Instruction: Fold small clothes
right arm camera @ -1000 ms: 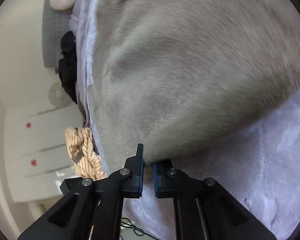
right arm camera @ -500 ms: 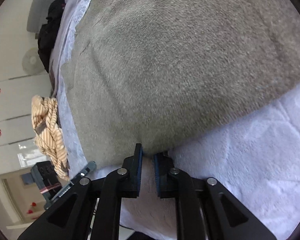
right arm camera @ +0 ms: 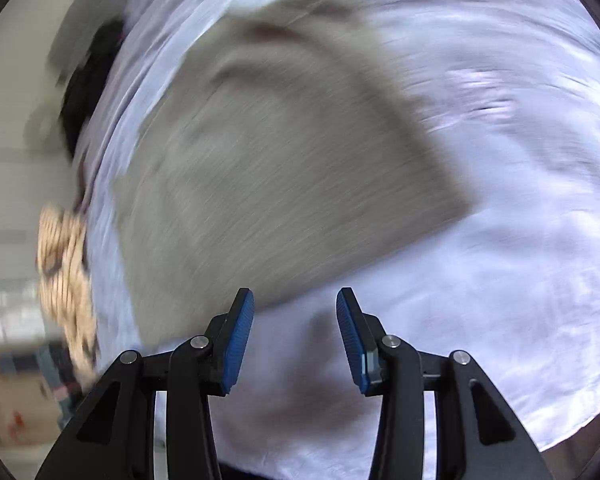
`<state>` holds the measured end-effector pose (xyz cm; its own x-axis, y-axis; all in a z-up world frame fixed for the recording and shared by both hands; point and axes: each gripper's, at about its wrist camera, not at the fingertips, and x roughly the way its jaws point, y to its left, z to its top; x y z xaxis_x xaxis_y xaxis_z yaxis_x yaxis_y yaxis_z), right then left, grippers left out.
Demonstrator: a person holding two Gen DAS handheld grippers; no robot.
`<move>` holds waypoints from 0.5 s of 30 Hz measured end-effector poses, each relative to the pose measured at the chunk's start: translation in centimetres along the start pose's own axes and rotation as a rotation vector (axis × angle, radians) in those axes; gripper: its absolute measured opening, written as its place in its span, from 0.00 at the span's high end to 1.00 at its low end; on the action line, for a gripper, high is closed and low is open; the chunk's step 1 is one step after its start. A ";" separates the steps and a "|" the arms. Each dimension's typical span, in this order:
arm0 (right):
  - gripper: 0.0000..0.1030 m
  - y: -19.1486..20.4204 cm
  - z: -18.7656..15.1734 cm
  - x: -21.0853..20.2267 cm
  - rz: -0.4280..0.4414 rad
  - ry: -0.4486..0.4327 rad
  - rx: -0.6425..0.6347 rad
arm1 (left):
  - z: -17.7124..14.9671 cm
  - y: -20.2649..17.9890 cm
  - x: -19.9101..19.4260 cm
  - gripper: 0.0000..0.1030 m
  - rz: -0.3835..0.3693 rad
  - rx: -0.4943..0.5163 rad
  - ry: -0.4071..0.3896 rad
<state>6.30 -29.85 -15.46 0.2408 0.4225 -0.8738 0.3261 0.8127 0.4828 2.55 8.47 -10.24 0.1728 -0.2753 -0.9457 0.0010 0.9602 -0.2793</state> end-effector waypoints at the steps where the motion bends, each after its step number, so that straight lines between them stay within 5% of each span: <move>1: 0.54 -1.7 0.7 -0.5 -0.002 -0.031 0.062 | 0.1 -0.5 0.1 0.36 0.000 0.001 0.002; 9: 0.53 -8.4 3.5 0.9 0.175 -0.059 0.327 | 0.2 -3.3 0.8 0.36 0.020 -0.016 0.031; 10: 0.56 -8.4 3.6 1.1 0.201 -0.050 0.332 | 0.3 -3.7 0.7 0.36 0.026 -0.016 0.031; 12: 0.87 -8.6 4.3 0.5 0.257 -0.040 0.287 | 0.1 -4.3 0.5 0.36 0.036 -0.020 0.024; 15: 0.88 -7.6 4.8 -0.6 0.219 -0.037 0.183 | 0.1 -5.1 0.6 0.36 0.040 -0.031 0.032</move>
<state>8.09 -38.21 -18.32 0.3561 0.5622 -0.7465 0.4211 0.6166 0.6652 2.78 3.47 -9.36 0.1403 -0.2388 -0.9609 -0.0355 0.9687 -0.2459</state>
